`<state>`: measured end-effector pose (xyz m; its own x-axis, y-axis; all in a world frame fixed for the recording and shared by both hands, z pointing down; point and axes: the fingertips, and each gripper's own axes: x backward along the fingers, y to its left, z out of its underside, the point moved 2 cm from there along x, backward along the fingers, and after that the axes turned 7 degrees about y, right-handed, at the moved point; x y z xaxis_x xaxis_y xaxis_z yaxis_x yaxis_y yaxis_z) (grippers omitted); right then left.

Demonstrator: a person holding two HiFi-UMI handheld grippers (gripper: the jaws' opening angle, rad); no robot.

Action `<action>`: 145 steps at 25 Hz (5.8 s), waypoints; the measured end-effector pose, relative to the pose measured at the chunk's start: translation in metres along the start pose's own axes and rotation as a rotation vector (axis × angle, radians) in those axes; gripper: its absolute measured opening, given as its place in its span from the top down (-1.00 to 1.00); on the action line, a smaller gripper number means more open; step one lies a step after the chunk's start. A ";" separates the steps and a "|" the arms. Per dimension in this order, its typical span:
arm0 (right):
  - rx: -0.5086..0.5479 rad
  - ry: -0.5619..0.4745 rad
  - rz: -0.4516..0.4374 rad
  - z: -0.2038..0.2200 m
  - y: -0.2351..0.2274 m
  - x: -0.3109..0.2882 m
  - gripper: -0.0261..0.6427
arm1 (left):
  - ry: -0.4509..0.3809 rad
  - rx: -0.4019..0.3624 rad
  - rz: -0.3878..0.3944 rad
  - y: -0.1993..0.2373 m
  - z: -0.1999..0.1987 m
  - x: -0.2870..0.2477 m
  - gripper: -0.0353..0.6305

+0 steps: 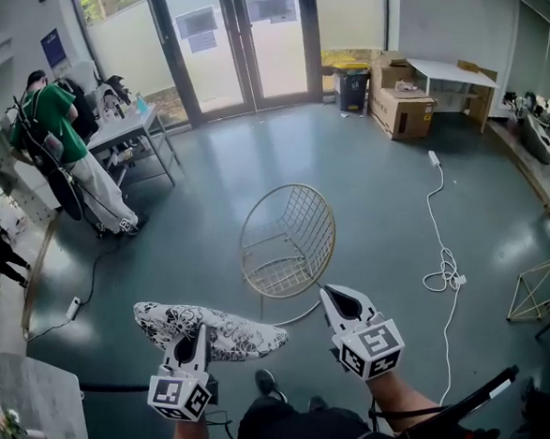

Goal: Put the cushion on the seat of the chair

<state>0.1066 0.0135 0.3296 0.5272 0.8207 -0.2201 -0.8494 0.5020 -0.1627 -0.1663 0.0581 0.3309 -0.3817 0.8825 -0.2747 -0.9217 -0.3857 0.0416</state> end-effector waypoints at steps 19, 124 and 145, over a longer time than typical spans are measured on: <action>0.015 -0.005 0.095 -0.025 -0.004 -0.118 0.90 | -0.021 0.009 0.118 0.104 -0.009 -0.090 0.83; -0.134 0.345 0.136 0.148 -0.270 -0.375 0.90 | 0.676 -0.185 0.438 0.102 0.320 -0.593 0.83; -0.172 0.343 0.233 0.190 -0.317 -0.311 0.90 | 0.727 -0.258 0.556 0.011 0.377 -0.635 0.83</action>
<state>0.2077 -0.3493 0.6321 0.3237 0.7539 -0.5718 -0.9457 0.2377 -0.2219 0.0401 -0.4052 0.8675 -0.5442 0.2047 -0.8136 -0.5440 -0.8244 0.1564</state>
